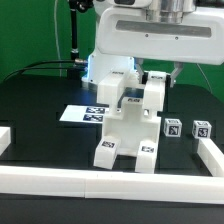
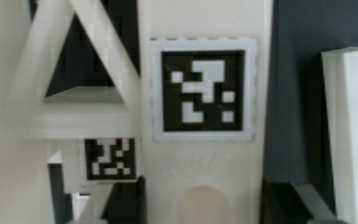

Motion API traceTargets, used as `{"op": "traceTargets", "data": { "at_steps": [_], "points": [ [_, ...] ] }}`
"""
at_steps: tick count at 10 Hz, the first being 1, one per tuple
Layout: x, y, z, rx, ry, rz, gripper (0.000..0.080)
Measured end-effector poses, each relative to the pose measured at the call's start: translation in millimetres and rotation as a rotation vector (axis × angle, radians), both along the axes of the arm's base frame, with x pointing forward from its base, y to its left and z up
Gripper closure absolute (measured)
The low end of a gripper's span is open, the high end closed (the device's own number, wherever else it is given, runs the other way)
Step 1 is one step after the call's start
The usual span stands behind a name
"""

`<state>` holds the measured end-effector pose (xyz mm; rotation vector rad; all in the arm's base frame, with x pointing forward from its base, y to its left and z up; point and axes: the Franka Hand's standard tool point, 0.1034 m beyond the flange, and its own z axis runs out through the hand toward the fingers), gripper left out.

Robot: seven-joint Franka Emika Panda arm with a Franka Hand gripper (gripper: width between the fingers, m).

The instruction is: Assemble chair

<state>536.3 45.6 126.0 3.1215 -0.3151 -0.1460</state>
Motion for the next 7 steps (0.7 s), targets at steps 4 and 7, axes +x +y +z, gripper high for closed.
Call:
{"op": "traceTargets", "data": {
  "at_steps": [4,7],
  "points": [
    [-0.8,-3.3,-15.9,-0.011,0.007,0.001,0.0515],
    [-1.2,-5.4,-28.5,-0.020,0.007,0.005,0.0515]
  ]
}}
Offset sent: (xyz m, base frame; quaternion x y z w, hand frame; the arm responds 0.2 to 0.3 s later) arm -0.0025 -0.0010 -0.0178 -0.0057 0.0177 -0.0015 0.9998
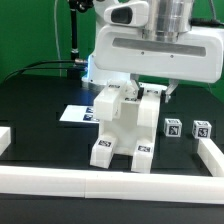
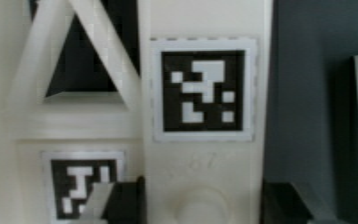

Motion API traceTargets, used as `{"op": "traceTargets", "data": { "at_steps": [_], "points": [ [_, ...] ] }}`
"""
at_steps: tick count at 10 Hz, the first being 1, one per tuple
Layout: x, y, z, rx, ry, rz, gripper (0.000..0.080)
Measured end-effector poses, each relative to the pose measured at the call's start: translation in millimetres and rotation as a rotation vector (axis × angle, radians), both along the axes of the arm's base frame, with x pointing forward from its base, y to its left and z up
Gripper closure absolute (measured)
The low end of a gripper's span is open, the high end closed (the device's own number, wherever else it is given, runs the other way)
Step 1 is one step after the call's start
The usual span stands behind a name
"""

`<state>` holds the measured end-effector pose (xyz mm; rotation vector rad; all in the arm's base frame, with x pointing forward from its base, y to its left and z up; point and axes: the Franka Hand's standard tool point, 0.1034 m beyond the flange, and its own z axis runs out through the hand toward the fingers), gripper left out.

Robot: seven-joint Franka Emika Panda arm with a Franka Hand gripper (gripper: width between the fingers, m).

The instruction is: Assemble chair

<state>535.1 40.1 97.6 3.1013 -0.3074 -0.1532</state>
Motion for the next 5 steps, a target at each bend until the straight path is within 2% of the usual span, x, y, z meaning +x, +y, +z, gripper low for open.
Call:
{"op": "traceTargets", "data": {
  "at_steps": [3,4,5],
  "points": [
    [4.9,-3.6,0.0,0.003,-0.021,0.032,0.0515],
    [5.7,-6.6,0.1,0.009,-0.022,0.043,0.0481],
    [6.5,-9.8,0.3,0.019,-0.024,0.044,0.0346]
  ]
}}
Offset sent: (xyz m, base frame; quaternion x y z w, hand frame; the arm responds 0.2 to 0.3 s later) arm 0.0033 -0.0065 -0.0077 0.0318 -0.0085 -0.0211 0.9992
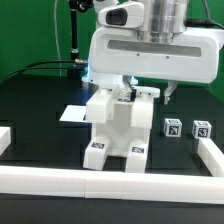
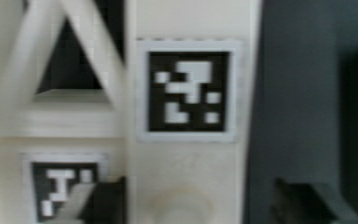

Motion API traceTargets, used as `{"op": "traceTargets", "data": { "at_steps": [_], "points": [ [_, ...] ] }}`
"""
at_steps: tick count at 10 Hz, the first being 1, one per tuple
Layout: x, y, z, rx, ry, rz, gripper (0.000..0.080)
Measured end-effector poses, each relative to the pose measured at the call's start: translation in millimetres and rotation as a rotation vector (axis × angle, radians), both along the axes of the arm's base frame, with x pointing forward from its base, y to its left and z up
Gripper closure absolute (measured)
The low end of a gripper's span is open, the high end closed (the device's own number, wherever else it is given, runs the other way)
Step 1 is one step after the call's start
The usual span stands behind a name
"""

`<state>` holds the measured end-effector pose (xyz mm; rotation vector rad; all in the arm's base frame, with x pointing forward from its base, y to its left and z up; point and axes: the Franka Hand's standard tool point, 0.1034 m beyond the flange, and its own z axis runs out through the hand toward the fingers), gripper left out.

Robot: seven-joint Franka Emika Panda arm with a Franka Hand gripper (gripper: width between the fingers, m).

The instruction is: Assemble chair

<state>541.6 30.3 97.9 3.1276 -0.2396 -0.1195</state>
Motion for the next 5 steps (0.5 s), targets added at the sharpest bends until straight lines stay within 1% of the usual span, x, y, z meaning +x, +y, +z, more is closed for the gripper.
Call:
{"op": "traceTargets", "data": {
  "at_steps": [1,2,3,5],
  "points": [
    [0.2,-1.7,0.1,0.001,0.000,0.004,0.0346],
    [0.2,-2.1,0.1,0.002,0.000,0.005,0.0199],
    [0.3,-2.2,0.1,0.002,0.000,0.005,0.0163],
    [0.3,-2.0,0.1,0.001,0.000,0.005,0.0154]
  ]
}}
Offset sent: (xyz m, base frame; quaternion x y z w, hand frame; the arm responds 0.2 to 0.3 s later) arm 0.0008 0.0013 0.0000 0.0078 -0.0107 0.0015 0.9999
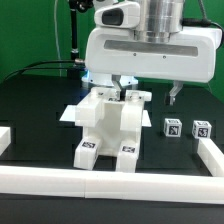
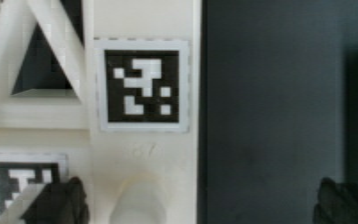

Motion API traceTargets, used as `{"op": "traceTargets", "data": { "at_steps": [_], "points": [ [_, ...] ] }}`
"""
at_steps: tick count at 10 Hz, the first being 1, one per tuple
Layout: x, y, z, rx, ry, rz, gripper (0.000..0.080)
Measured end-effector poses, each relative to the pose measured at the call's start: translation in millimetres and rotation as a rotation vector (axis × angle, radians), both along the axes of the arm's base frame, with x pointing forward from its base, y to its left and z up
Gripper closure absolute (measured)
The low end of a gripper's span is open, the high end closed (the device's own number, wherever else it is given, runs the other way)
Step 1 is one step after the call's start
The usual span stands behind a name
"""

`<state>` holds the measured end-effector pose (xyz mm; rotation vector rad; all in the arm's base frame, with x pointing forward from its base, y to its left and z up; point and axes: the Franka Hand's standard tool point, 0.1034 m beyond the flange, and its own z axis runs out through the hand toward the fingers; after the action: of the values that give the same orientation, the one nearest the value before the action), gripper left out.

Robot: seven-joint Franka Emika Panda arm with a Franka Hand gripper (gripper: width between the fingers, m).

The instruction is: Assemble chair

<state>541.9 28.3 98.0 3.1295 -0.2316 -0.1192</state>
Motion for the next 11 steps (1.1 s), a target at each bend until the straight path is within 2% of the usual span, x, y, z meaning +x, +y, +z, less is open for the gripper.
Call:
{"op": "traceTargets", "data": {
  "at_steps": [11],
  "points": [
    [0.1,-0.3,0.1,0.000,0.000,0.002,0.0151]
  ]
}}
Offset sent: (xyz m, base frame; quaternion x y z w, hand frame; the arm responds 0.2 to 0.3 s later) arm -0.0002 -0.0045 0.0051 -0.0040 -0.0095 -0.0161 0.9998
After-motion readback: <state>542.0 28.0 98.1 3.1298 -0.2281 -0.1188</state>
